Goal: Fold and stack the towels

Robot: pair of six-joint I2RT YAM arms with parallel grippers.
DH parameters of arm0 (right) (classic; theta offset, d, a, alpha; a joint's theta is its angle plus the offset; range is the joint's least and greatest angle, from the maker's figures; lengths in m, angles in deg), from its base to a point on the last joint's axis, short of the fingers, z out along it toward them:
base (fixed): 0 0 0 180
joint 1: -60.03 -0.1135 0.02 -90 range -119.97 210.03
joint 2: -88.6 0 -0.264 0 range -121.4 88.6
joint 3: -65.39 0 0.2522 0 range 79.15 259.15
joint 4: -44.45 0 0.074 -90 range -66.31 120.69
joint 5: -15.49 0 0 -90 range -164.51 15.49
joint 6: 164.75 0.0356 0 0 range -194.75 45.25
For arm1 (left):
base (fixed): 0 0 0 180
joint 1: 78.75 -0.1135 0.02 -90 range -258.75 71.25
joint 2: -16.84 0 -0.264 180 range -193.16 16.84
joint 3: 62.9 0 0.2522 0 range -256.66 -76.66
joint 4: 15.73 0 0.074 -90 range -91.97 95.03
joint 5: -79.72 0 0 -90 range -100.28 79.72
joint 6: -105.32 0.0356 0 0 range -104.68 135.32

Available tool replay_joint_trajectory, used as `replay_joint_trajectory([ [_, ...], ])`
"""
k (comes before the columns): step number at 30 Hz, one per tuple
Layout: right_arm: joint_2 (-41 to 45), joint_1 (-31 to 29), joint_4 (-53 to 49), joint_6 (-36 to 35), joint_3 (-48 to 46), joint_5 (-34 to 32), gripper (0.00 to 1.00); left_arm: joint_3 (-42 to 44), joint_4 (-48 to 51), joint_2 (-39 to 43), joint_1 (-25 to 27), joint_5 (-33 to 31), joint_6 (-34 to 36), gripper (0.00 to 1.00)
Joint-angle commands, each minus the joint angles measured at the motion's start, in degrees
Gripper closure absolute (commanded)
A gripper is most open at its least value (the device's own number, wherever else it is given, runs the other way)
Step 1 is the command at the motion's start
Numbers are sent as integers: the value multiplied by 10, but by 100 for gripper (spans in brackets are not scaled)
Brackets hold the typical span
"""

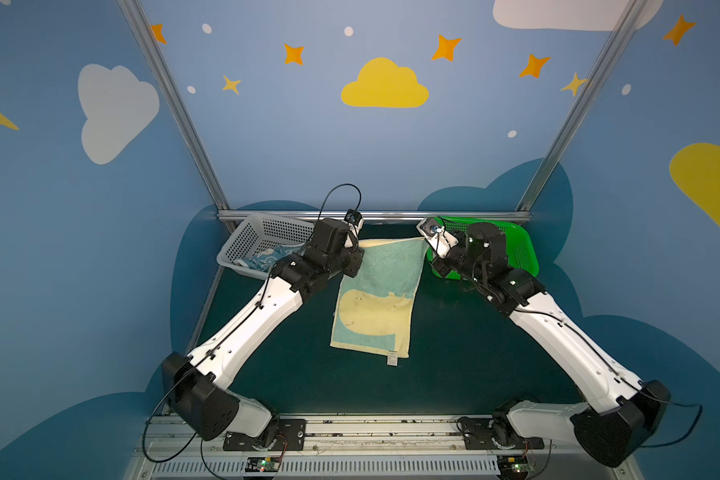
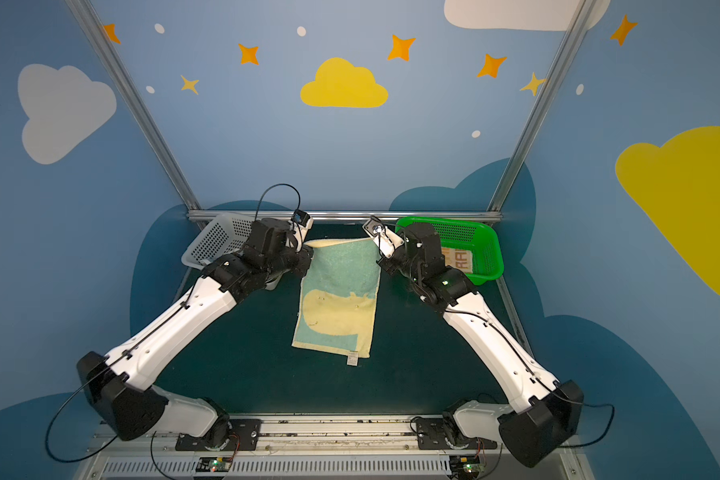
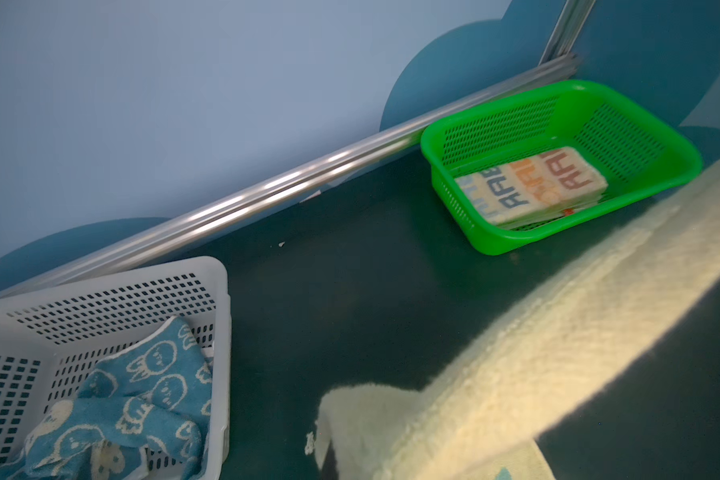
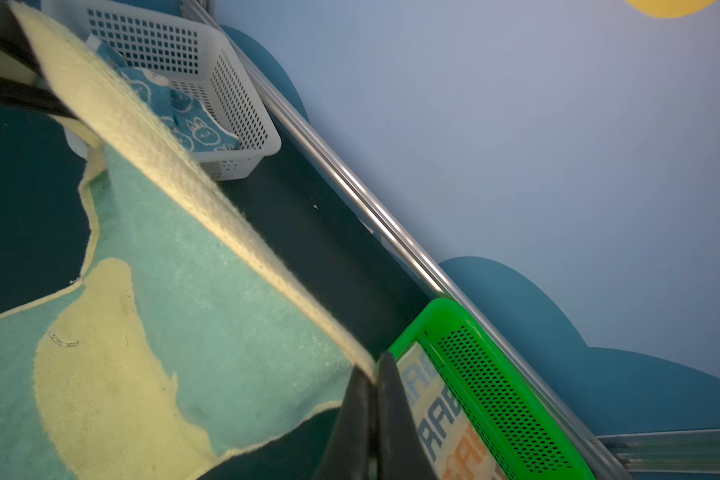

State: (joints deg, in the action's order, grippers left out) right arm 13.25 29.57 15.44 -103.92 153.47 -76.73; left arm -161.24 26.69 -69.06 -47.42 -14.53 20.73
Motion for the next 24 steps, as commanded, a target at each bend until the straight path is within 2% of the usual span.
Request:
replay_joint_trajectory([
  [1, -35, 27, 29, 20, -4, 16, 100, -27, 5, -53, -26, 20, 33, 96],
  [4, -78, 42, 44, 33, -7, 36, 100, -60, 32, -116, -29, 29, 66, 96],
  [7, -114, 53, 55, 50, -9, 53, 100, -96, 55, -169, -30, 10, 82, 96],
  [15, -199, 64, 73, 77, 6, 65, 100, -194, 71, -286, -32, -125, 114, 96],
  [19, -218, 65, 67, 98, 12, 69, 100, -214, 66, -316, -32, -148, 125, 96],
  [24, -216, 64, 18, 112, 16, 77, 100, -196, 72, -318, -32, -136, 131, 96],
])
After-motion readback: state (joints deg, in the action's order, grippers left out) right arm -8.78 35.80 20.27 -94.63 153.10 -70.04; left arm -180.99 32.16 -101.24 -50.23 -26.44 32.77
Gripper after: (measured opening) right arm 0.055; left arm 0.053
